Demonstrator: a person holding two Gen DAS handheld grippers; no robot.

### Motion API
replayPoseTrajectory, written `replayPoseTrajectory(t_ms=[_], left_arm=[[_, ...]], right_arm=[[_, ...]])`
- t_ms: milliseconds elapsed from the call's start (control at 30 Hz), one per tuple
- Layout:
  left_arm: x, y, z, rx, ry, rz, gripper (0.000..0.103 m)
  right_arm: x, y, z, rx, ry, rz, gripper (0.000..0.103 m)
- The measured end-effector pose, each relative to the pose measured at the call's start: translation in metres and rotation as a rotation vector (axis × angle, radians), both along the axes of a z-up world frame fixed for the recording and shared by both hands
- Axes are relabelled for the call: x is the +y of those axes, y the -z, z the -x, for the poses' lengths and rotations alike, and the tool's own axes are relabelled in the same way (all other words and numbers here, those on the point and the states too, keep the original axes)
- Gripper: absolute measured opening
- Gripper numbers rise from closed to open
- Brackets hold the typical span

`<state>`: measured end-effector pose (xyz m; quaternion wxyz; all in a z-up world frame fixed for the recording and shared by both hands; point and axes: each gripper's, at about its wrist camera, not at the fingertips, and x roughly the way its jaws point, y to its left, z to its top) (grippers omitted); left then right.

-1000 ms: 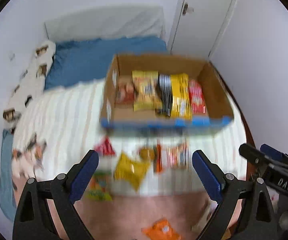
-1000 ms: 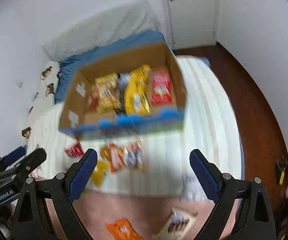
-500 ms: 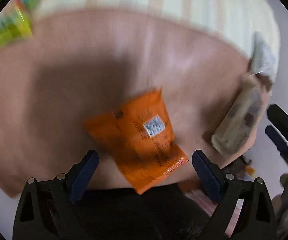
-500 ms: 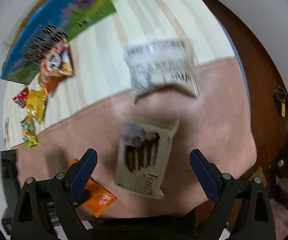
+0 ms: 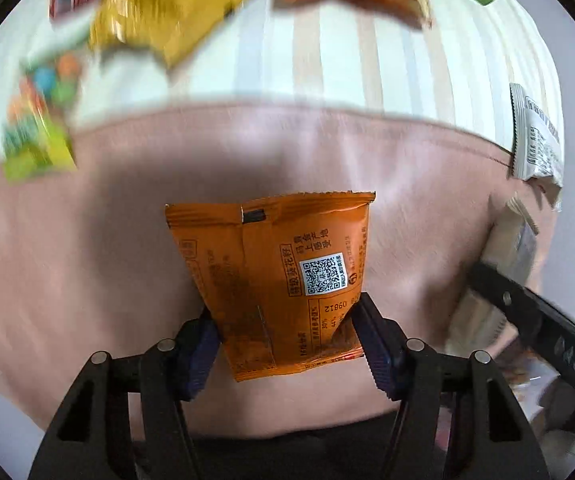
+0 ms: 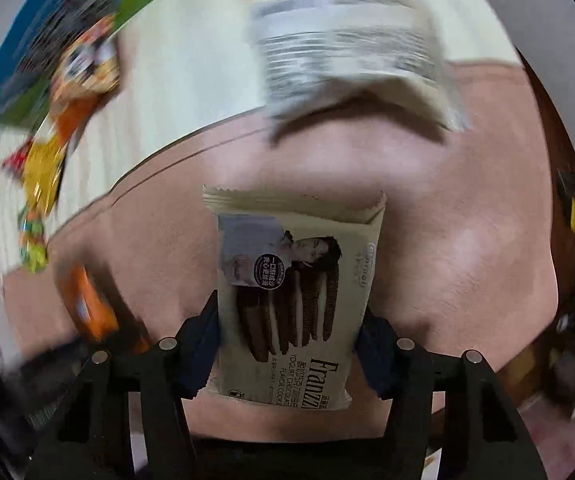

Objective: Organize snacks
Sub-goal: 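Grasp the orange packet with the left tool while the right tool grasps the white Franzzi pack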

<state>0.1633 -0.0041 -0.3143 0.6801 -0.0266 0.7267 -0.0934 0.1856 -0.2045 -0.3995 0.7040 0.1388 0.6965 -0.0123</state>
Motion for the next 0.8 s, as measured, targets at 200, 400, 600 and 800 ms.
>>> replayPoseTrajectory(t_ms=[200,400,600,800], left_arm=[[-0.001,0.005,-0.013,-0.023,0.042,-0.031,0.063],[0.017,0.019,-0.007,0.039,-0.059,0.021,0.07],[0.038,0.025,-0.011,0.038,-0.146,0.037,0.07],[0.035,0.016,0.003,0.002,-0.091,-0.001,0.061]], right_arm=[[0.035,-0.001,0.003,-0.006,-0.216,0.067,0.062],[0.031,0.01,0.005,0.033,-0.134,0.013,0.069],[0.014,0.022,0.016,0.056,-0.036,-0.049,0.069],[0.025,0.027,0.022,0.034,-0.043,-0.007,0.062]])
